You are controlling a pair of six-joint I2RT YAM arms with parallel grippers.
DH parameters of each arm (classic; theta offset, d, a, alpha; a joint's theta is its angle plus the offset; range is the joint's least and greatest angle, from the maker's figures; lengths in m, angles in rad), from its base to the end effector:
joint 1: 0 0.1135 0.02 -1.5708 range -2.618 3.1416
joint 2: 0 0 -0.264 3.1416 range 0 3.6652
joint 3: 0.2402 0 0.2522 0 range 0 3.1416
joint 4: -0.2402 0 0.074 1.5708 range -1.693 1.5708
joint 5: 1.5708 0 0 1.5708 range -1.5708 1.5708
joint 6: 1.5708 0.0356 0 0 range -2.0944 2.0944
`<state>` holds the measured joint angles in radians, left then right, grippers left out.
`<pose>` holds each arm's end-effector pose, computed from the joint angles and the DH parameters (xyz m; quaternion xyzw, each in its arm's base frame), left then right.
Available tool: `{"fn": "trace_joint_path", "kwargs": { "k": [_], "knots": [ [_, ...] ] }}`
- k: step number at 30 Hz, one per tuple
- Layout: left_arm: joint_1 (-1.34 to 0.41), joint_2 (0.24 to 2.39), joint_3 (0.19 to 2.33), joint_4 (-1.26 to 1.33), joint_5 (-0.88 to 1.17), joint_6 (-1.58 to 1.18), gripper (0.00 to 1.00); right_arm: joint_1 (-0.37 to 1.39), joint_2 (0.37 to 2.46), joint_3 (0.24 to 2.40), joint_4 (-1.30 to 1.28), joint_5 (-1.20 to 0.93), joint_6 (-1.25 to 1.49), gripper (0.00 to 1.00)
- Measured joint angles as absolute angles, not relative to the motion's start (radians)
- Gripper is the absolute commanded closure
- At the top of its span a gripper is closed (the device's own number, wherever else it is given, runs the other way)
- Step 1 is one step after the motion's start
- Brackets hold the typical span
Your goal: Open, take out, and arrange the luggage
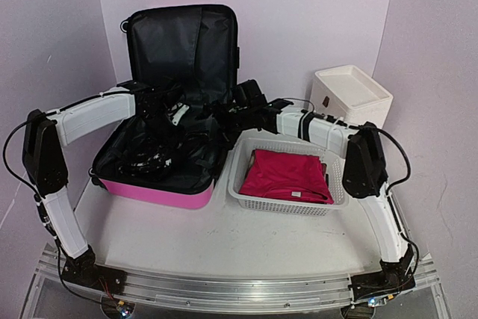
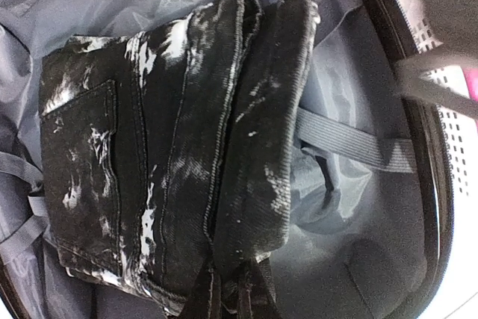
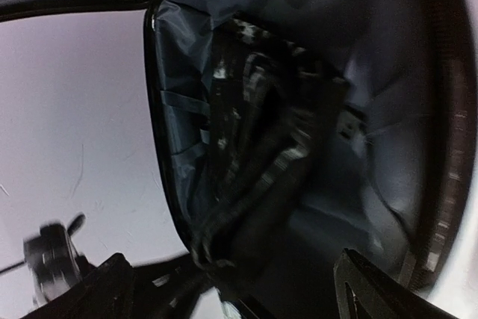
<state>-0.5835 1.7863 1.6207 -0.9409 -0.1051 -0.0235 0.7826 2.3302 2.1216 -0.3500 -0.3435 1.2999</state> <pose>0.3166 -0.2046 0.2924 0.2570 0.9373 -0.0199 0.2345 0.3780 0.3928 0.2559 0.1403 0.8543 0.4877 0.1123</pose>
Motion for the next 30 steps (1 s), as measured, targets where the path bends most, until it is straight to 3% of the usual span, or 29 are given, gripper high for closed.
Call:
{"fn": "trace_joint_path", "kwargs": {
  "k": [4,12,19,22,27,30],
  "knots": [
    [-0.583,1.774,1.607,-0.941,-0.096,-0.023,1.00,0.822,2.450,2.265,-0.321,-0.316,1.390,0.02],
    [-0.583,1.743,1.581,-0.931,-0.080,-0.023,1.00,0.903,2.546,2.347,-0.355,-0.214,1.494,0.03],
    [-0.583,1.725,1.550,-0.929,-0.052,-0.022,1.00,0.933,2.653,2.491,-0.370,-0.170,1.569,0.12],
    [-0.583,1.720,1.530,-0.915,-0.043,-0.022,1.00,0.939,2.682,2.516,-0.377,-0.150,1.589,0.22],
    [-0.583,1.703,1.501,-0.906,-0.028,-0.023,0.99,0.949,2.711,2.540,-0.373,-0.119,1.613,0.49],
    [-0.583,1.682,1.476,-0.903,-0.025,-0.024,0.88,0.955,2.723,2.559,-0.360,-0.107,1.614,0.70]
  ]
}}
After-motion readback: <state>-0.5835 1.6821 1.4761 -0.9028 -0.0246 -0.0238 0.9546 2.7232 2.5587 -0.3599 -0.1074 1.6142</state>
